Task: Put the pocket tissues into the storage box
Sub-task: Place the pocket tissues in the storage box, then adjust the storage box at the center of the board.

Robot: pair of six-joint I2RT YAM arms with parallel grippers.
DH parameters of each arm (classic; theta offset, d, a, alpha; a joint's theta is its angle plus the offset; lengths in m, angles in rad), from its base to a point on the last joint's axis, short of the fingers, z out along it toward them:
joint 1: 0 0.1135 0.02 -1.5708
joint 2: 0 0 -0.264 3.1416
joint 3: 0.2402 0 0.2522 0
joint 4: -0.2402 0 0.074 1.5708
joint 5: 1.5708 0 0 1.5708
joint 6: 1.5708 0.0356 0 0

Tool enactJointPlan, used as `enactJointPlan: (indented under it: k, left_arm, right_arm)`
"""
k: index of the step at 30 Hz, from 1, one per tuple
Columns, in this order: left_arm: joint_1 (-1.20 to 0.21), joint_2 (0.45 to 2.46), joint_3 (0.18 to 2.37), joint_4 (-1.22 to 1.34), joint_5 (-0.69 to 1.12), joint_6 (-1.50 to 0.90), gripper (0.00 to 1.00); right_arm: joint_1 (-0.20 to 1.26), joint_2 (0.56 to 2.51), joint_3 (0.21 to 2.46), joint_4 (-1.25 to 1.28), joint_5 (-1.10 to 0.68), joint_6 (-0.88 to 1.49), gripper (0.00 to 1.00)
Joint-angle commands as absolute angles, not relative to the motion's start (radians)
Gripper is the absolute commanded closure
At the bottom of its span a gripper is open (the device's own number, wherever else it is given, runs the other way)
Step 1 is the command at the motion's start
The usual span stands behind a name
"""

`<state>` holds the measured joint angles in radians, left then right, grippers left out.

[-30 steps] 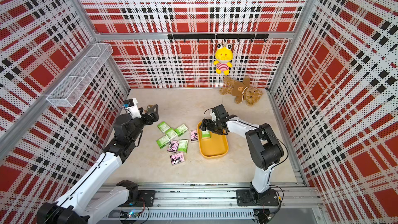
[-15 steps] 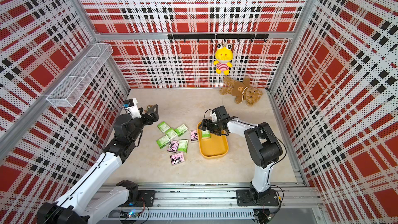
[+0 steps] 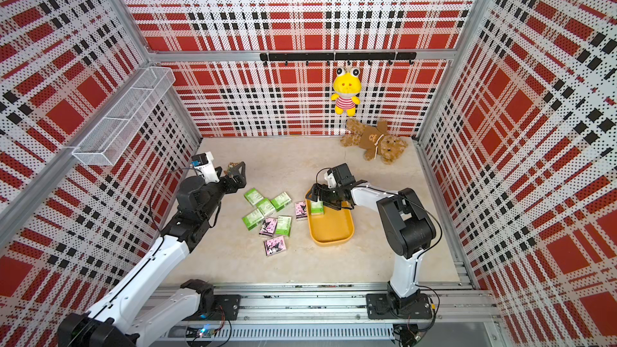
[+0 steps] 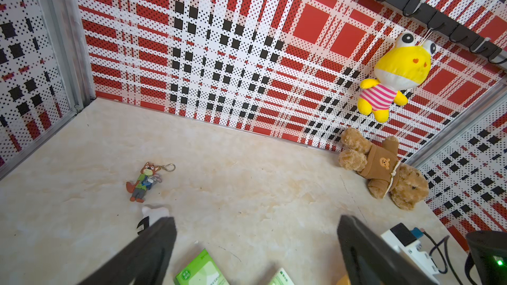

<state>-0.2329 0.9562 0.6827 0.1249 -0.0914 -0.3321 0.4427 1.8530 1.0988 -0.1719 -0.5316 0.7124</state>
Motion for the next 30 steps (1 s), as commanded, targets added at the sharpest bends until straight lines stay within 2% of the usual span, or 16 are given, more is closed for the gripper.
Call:
enactJointPlan:
  k: [1,13,18,23,30]
  left_arm:
    - [-0.24,0.958,0.694,0.118,-0.1,-0.317,0.01]
    - [-0.24,0.955,0.693,0.118,-0.096,-0.321,0.01]
    - [-0.24,0.952,0.692,0.121,-0.098,-0.325,0.01]
    - [-0.241,0.952,0.692,0.123,-0.099,-0.333,0.01]
    - [-0.273,0.928,0.684,0.123,-0.105,-0.337,0.01]
  right_arm:
    - [0.442,1.862,1.121,-0.159,-0.537,0.71,0.02]
    - [0.444,1.738,1.192,-0.348,-0.37,0.6,0.02]
    - [0.505,1.694,1.26,-0.402,-0.327,0.506,0.02]
    - [0.642,1.76,1.412,-0.48,-0.3,0.466,0.01]
    - [0.709,1.875,1.455,-0.458,-0.307,0.514,0.01]
